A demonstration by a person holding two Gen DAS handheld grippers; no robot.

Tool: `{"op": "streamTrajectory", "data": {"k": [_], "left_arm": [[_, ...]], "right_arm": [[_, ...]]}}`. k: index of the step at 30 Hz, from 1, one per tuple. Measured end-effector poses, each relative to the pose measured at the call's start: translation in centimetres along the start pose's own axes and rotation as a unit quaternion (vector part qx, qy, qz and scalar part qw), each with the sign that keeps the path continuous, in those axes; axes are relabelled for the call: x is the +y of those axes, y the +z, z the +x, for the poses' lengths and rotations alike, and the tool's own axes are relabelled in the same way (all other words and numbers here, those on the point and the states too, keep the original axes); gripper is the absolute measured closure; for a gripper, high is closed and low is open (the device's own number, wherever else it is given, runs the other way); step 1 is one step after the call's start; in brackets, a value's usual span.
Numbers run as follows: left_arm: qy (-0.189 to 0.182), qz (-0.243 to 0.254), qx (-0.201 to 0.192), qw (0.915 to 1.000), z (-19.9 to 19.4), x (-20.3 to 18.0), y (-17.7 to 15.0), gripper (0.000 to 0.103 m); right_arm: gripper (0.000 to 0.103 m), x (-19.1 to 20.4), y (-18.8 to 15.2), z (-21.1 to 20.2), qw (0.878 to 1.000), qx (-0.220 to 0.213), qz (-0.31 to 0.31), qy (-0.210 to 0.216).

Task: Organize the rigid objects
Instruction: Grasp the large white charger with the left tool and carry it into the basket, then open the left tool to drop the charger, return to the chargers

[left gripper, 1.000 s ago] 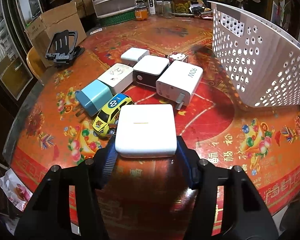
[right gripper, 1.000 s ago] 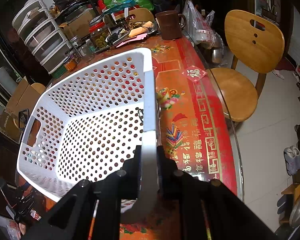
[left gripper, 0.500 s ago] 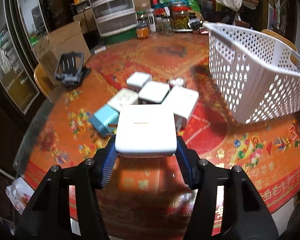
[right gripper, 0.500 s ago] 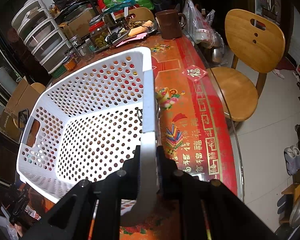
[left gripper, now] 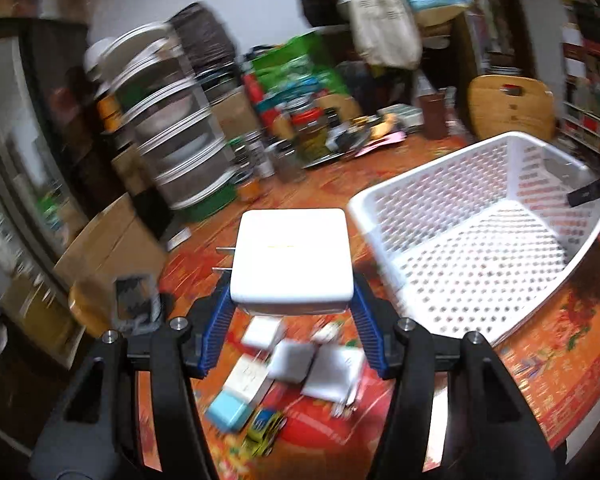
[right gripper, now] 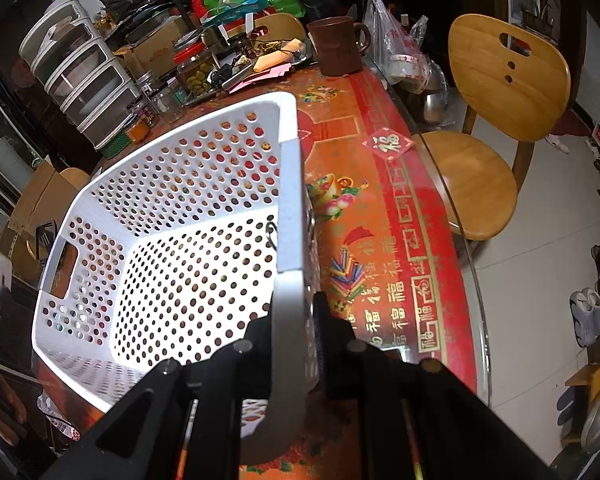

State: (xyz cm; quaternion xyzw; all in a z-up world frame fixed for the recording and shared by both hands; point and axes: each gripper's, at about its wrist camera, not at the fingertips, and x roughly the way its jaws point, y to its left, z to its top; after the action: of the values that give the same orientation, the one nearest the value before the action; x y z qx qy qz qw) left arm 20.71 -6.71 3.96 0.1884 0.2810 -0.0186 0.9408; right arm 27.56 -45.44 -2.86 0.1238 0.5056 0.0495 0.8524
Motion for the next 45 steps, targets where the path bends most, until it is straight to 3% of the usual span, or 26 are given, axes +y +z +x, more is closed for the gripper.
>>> {"op": "streamTrajectory", "data": {"k": [6,12,17,27,41,43,45], "left_arm": [[-0.074,0.058,0.006,0.9956,2.5,-3.9,4.6,0.049],[-0.146,0.145,0.045,0.9776,6.2,-9.3,6.6,0.049],[-0.181,0.178,0.088,0.9633,8.5,-11.8,5.9,0.049],[-0.187,0.215,0.143,0.9478,12.2,-13.4,3.9,0.049],[-0.182,0.238,0.166,0.9395,14.6,-14.0,3.0,0.047],[-0.178,0.241,0.150,0.9423,14.2,-13.9,3.1,0.034],[-0.172,0.237,0.130,0.9475,13.8,-13.6,3.4,0.005]], "right_arm": [[0.090,-0.2,0.0,0.3,1.000,-0.001,0.004,0.001],[0.091,-0.1,0.1,0.6,1.000,0.002,0.005,0.002],[0.091,-0.2,0.1,0.7,1.000,0.004,0.005,0.001],[0.092,0.0,0.2,0.8,1.000,0.006,0.002,-0.003],[0.093,-0.1,0.3,0.8,1.000,0.007,0.002,-0.005],[0.093,-0.2,0.3,0.8,1.000,0.007,0.003,-0.005],[0.093,-0.2,0.3,0.8,1.000,0.008,0.004,-0.005]]}}
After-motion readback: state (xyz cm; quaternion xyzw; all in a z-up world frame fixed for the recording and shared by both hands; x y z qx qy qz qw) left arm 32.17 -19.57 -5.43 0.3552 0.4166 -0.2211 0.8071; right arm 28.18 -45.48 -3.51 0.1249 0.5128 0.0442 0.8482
